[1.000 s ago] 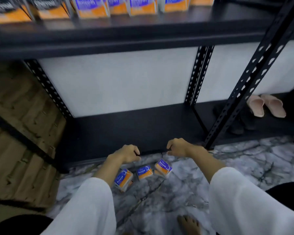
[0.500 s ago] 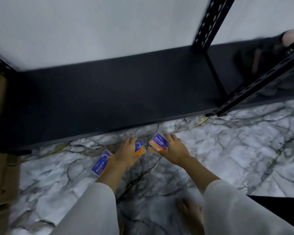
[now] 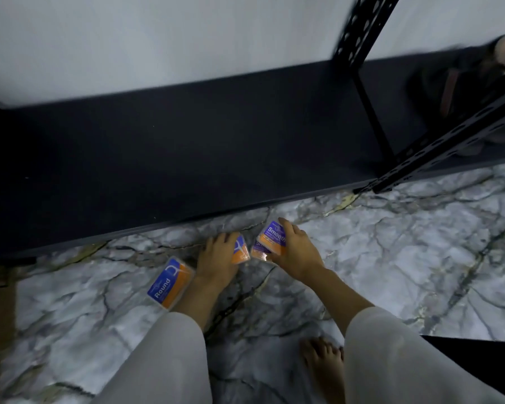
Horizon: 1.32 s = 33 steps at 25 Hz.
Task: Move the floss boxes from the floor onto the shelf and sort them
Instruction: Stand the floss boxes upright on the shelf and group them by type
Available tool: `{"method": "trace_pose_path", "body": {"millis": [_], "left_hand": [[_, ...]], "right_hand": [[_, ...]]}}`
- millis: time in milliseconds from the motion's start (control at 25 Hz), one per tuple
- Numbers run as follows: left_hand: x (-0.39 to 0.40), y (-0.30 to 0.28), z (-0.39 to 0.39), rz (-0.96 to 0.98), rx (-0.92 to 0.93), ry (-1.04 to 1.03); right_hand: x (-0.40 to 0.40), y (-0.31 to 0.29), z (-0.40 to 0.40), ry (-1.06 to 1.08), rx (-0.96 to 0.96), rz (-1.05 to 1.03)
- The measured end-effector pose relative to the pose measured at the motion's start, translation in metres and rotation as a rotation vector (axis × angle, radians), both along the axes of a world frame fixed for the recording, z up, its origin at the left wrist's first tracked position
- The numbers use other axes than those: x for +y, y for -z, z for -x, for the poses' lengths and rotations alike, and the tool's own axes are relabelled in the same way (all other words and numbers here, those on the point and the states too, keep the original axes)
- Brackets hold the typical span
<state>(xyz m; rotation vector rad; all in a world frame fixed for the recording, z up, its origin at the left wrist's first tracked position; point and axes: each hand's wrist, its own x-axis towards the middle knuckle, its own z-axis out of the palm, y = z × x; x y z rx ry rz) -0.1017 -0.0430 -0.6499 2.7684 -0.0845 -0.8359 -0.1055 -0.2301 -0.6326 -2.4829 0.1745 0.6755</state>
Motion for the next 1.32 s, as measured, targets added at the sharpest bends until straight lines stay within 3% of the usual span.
{"method": "trace_pose_path", "body": {"millis": [200, 720, 1080, 1320], "left_hand": [[0.006, -0.087, -0.002, 0.091, -0.14, -0.046], [0.061, -0.384, 0.037, 0.178, -0.667, -0.002], [0.095, -0.528, 0.053, 0.138, -1.027, 0.028], [0.109, -0.585, 0.04, 0.127, -1.144, 0.042]], "right_hand": [[-0.005, -0.074, -0.003, -0.005, -0.098, -0.038], [0.021, -0.344, 0.021, -0.206, -0.571, -0.099], [0.047, -0.49, 0.022, -0.275, -0.922, -0.125], [0.056, -0.565, 0.004, -0.291, -1.08, -0.126]]}}
